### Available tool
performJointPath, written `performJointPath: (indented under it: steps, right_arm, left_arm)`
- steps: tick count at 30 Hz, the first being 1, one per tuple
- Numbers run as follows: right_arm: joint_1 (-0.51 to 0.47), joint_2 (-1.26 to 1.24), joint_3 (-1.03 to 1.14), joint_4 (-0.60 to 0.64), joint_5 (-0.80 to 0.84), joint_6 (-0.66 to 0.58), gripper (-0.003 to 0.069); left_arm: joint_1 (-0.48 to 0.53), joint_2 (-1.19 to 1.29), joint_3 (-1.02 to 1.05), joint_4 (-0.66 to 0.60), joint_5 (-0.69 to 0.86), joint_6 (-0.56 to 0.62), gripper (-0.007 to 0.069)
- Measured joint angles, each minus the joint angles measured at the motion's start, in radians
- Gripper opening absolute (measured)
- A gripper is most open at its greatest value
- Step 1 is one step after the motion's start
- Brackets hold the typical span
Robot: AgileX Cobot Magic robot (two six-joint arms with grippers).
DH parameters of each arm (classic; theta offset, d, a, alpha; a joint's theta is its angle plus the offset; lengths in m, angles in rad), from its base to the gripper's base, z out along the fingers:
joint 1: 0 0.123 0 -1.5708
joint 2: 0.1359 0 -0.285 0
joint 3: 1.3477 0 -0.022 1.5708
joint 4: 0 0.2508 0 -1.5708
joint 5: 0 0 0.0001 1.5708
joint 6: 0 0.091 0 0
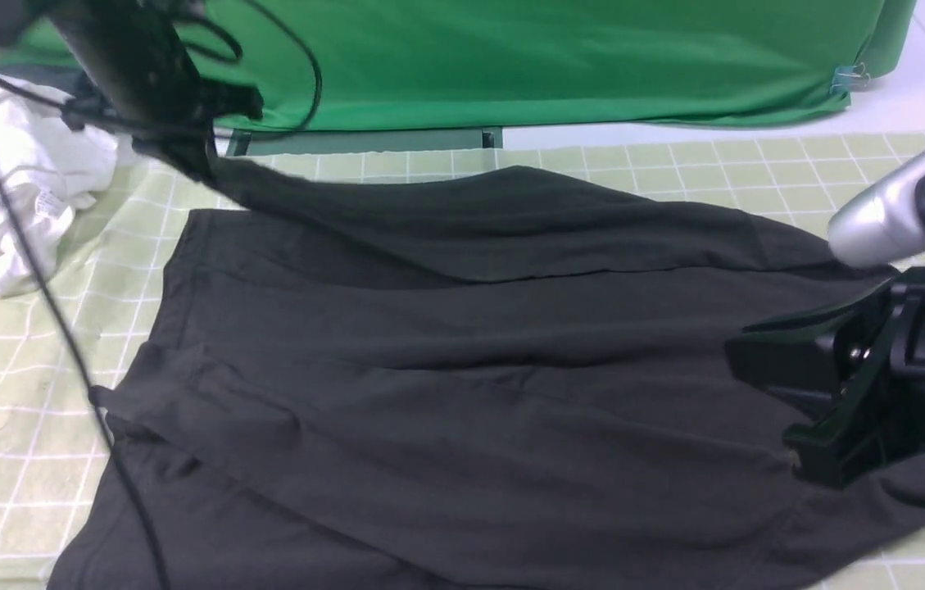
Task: Fold a long-sleeved shirt over a green coffee tablecloth.
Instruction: 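Fold the left side of the dark shirt inward over its body with the left gripper, then grasp the near edge of the shirt at its hem and shoulder corners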
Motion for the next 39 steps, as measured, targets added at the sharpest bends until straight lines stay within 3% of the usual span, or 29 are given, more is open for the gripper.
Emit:
performJointPath:
  steps: [6, 10, 15, 23, 25, 33, 37, 39]
  right_arm:
    - [-0.129, 0.000, -0.002, -0.007, 0.007, -0.002, 0.0007]
    - [-0.180, 0.000, -0.002, -0.009, 0.011, -0.027, -0.0003]
    - [-0.182, 0.012, -0.003, -0.006, 0.013, -0.029, -0.0002]
    - [-0.183, 0.020, -0.004, -0.004, 0.014, -0.030, -0.0005]
    - [-0.183, 0.020, -0.004, -0.004, 0.014, -0.030, -0.0005]
    - [-0.183, 0.023, -0.043, 0.011, 0.153, -0.036, -0.0003]
    - [-0.183, 0.044, -0.115, 0.014, 0.244, -0.070, -0.0003]
    - [-0.183, 0.051, -0.134, 0.016, 0.259, -0.082, -0.0003]
  left_arm:
    - [0.000, -0.261, 0.314, 0.024, 0.002, -0.021, 0.0028]
    - [0.000, -0.430, 0.562, 0.070, 0.006, -0.072, 0.0028]
    - [0.000, -0.549, 0.797, 0.077, -0.048, -0.115, 0.0028]
    - [0.000, -0.565, 0.992, 0.020, -0.121, -0.120, 0.0059]
    - [0.000, -0.565, 1.022, 0.017, -0.129, -0.117, 0.0094]
    - [0.000, -0.566, 1.104, 0.021, -0.111, -0.064, 0.0501]
    - [0.000, -0.568, 1.188, 0.035, -0.136, -0.071, 0.0606]
    - [0.000, -0.568, 1.216, 0.040, -0.157, -0.073, 0.0622]
